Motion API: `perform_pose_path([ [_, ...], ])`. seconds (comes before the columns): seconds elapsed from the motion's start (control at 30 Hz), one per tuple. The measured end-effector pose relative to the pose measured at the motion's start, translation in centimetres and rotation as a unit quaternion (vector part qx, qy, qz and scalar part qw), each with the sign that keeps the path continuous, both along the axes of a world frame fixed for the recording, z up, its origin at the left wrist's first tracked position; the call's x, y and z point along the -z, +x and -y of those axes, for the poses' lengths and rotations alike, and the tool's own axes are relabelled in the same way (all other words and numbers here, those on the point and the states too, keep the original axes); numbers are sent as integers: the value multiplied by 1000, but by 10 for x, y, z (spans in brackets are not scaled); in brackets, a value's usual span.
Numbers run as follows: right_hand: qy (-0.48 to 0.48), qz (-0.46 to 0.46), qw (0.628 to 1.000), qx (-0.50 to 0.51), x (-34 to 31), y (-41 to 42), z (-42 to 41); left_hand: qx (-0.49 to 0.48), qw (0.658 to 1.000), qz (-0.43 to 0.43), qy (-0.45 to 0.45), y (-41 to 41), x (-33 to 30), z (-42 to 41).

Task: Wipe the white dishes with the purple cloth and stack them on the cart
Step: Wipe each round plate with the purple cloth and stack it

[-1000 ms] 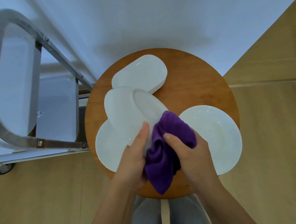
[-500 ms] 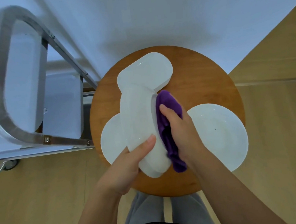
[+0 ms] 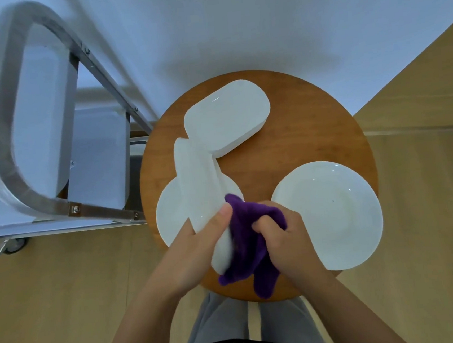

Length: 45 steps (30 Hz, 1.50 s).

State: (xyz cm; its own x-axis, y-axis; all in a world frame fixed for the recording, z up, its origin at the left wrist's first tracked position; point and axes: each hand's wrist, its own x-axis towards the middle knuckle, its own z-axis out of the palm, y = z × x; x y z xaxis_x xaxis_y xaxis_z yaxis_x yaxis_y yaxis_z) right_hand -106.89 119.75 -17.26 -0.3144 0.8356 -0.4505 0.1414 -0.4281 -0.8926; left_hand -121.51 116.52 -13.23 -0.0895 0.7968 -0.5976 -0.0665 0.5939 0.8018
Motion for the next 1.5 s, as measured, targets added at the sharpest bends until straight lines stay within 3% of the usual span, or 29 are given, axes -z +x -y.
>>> perform_pose_path([
  [0.1,-46,27,998,32,1,2,-5,135,986,-95,-1,3,-10,2],
  [0.2,-138,-126,977,100,-12,1,-17,264,926,-268,-28,9,-6,3],
  [0.27,-141,-157,975,73,-20,-1,-24,301,891,-340,-18,15,-4,3],
  [0.4,-105,-35,993,33,-25,-8,-26,317,862,-395,30,24,7,3],
  [0.5,-80,48,994,62,-16,-8,-22,384,801,-458,35,26,23,5],
  [0.57,-70,73,991,88,-9,-5,-17,440,773,-456,11,21,29,8],
  [0.6,-77,71,989,108,-5,-2,-15,449,778,-439,-1,15,32,10],
  [0.67,-101,65,983,141,1,4,-12,389,831,-398,-12,-5,32,12],
  [0.73,-123,49,979,155,7,10,-12,214,881,-422,12,-33,38,13],
  [0.8,-137,36,977,157,12,13,-12,43,889,-457,-7,-61,50,16],
  [0.9,-143,57,978,140,19,12,-14,-81,962,-251,-73,-83,68,23],
  [0.93,-142,80,978,133,22,11,-14,-99,971,-206,-77,-86,73,25],
  [1.1,-134,200,966,93,42,4,-19,-141,978,-105,-116,-92,95,31],
  [1.2,-80,301,950,34,54,-5,-23,-187,966,-111,-141,-89,110,34],
  [1.33,-17,442,895,-55,67,-19,-34,-206,960,-127,-143,-84,124,34],
  [1.5,8,523,845,-114,78,-34,-38,-203,957,-145,-147,-84,140,36],
])
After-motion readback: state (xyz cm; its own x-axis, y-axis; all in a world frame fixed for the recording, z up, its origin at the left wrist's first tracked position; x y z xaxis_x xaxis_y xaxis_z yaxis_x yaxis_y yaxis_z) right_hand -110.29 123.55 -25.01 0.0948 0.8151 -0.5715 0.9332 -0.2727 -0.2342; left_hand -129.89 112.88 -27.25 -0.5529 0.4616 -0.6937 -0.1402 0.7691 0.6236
